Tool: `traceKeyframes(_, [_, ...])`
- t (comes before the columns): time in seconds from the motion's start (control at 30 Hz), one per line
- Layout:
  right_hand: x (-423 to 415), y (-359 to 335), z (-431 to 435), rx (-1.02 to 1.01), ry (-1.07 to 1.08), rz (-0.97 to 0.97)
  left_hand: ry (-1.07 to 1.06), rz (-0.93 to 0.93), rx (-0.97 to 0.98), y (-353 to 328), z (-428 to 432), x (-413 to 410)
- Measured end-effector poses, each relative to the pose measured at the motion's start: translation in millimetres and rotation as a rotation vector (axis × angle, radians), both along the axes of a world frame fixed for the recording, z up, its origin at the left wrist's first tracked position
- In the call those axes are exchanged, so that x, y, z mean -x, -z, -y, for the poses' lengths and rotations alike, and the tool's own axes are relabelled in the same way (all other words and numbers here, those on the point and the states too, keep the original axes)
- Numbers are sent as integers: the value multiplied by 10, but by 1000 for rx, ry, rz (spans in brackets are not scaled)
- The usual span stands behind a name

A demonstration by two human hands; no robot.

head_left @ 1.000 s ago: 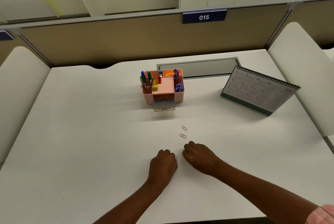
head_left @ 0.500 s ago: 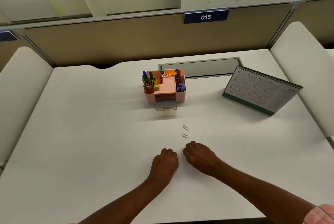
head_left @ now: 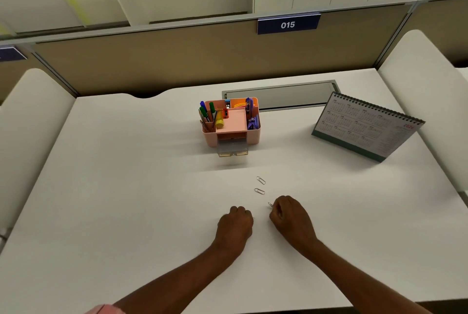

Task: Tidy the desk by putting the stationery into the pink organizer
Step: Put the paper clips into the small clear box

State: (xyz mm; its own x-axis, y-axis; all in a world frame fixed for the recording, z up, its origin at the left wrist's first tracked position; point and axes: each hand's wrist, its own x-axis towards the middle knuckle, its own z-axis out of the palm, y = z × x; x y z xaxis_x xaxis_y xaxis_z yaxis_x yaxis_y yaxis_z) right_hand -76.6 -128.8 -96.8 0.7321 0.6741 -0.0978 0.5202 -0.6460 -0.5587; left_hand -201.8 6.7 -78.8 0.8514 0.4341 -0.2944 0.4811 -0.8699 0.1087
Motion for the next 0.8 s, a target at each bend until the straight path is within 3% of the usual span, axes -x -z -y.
traceKeyframes(0.43, [-351, -223, -198, -30, 76, -208, 41, 37, -64, 74, 11, 57])
traceKeyframes(0.8, [-804, -955, -1302, -169, -227, 69, 30, 259, -86, 74, 37, 216])
